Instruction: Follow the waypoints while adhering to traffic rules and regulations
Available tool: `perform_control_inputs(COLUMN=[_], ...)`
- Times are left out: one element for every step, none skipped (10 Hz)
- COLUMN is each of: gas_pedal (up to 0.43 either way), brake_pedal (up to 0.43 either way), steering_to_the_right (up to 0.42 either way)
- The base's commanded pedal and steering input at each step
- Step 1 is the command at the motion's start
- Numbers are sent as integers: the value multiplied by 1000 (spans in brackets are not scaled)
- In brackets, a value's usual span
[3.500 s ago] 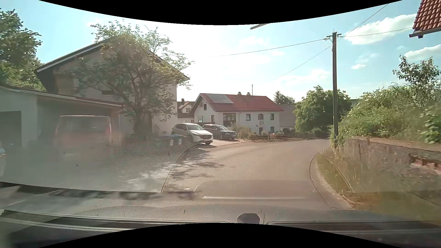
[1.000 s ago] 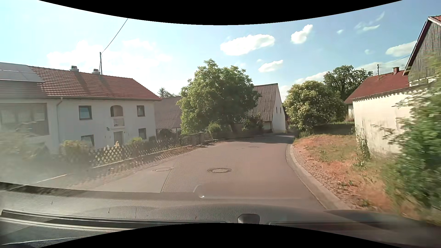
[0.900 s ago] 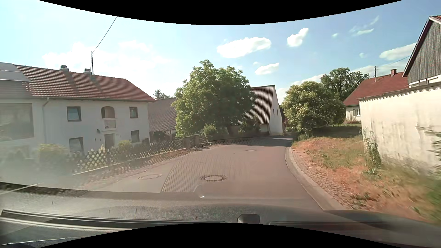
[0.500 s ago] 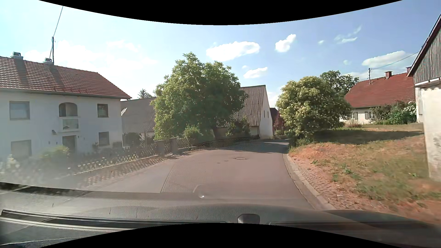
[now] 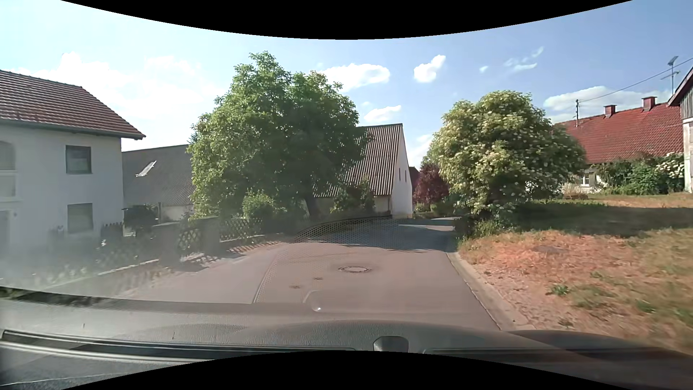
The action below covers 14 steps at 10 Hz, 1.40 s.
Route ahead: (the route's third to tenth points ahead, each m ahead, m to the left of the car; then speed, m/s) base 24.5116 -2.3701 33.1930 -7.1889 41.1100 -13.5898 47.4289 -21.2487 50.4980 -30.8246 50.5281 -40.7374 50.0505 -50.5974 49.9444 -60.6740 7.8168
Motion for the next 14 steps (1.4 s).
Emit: perform_control_inputs(gas_pedal=[0, 0, 0, 0, 0, 0, 0, 0, 0, 0, 0, 0, 0, 0], brake_pedal=[6, 6, 6, 6, 6, 6, 6, 6, 6, 6, 6, 6, 18, 30], steering_to_the_right=[70, 72, 71, 69, 70, 76, 82, 90, 99, 100, 100, 101, 99, 95])
